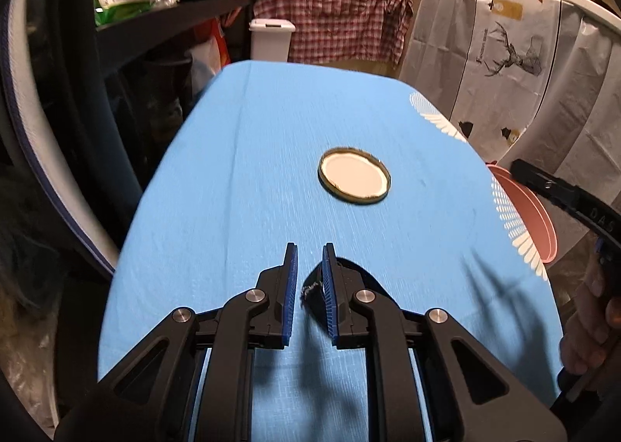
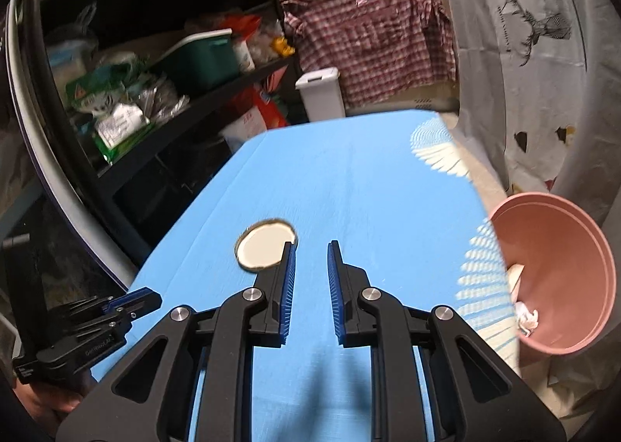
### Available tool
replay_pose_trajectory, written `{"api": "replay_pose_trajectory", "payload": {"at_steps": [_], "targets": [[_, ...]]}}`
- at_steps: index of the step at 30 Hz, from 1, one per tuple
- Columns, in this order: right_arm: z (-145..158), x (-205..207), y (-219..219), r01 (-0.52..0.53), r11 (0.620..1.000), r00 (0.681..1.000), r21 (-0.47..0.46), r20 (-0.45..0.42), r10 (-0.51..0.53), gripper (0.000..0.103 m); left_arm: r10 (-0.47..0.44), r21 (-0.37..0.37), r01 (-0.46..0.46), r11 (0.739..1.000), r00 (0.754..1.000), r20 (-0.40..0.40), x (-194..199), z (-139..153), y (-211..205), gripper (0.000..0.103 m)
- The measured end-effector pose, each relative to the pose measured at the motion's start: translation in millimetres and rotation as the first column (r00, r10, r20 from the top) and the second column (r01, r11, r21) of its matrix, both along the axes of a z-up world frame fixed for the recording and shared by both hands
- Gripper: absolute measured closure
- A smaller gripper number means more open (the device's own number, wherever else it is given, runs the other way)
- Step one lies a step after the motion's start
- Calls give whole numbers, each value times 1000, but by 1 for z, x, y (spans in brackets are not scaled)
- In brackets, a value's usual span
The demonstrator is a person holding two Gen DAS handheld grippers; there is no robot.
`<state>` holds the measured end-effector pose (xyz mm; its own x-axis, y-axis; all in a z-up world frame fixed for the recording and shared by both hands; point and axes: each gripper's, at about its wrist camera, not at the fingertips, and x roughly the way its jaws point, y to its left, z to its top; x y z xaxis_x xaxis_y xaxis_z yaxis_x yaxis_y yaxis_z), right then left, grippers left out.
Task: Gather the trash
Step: 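Move the right tool to the gold jar lid and grip its rim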
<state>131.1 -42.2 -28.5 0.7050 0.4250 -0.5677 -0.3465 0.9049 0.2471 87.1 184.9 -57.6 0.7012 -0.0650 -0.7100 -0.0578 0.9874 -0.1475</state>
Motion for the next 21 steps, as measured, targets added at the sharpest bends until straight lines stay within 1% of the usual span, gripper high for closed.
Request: {"api": "replay_pose_trajectory", "payload": {"at_steps": [7, 10, 13, 15, 16, 21], "targets": [[-19, 11, 12, -13, 1000, 998, -9, -53, 13, 85, -31, -9, 31, 999, 999, -35, 4, -13, -5, 89], [-21, 16, 18, -27, 1000, 998, -11, -61, 26, 84, -36, -14, 36, 999, 998, -54, 6, -18, -4, 90], [-25, 20, 24, -35, 999, 997, -18, -65, 34, 84, -32, -3, 32, 999, 997, -72, 9, -22, -3, 90], [-28, 24, 29, -39, 999, 997, -21, -70, 37, 84, -25, -1, 25, 1000, 997, -69, 10, -22, -1, 94], [-31, 27, 33, -41, 999, 996, -22, -75, 39, 84, -22, 1, 22, 1000, 998, -67, 12, -22, -1, 98], [-42, 47, 47, -52, 998, 993, -33, -111, 48, 84, 12, -2, -12, 1000, 998, -54, 19, -18, 7, 98]]}}
